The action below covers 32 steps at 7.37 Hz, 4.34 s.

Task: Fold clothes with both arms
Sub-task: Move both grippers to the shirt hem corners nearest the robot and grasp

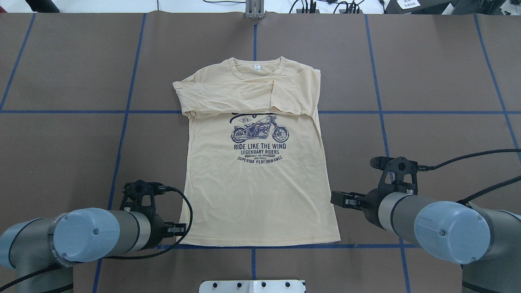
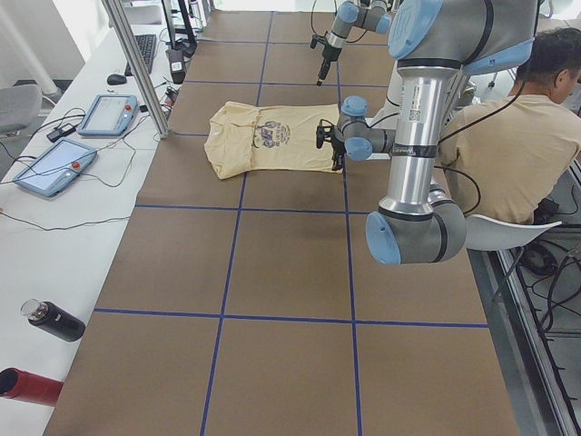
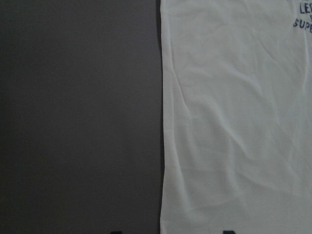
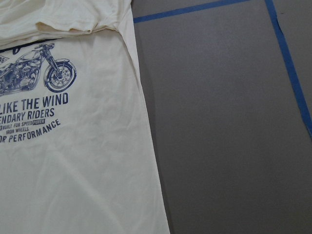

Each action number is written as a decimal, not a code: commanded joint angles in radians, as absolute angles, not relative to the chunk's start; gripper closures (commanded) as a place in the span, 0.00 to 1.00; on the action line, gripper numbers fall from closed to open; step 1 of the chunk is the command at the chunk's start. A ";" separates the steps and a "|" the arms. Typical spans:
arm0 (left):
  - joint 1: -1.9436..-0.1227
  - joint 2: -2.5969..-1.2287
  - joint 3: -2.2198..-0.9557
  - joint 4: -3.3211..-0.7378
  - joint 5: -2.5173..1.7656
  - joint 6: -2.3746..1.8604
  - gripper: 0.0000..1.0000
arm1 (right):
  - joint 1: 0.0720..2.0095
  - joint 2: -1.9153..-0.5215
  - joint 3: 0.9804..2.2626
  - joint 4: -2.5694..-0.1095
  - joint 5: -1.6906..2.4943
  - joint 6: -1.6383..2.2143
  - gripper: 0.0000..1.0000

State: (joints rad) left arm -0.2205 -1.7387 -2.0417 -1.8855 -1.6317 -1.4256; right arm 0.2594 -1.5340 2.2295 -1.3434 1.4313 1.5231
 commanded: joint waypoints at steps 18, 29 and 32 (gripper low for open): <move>-0.181 -1.775 -2.006 -1.882 -1.629 -1.430 1.00 | 0.042 -1.529 2.111 -1.333 1.181 1.657 0.32; -0.183 -1.770 -2.036 -1.881 -1.631 -1.431 1.00 | -0.009 -1.477 2.046 -1.342 1.137 1.664 0.64; -0.183 -1.769 -2.051 -1.878 -1.631 -1.430 1.00 | -0.009 -1.483 2.042 -1.342 1.126 1.666 0.70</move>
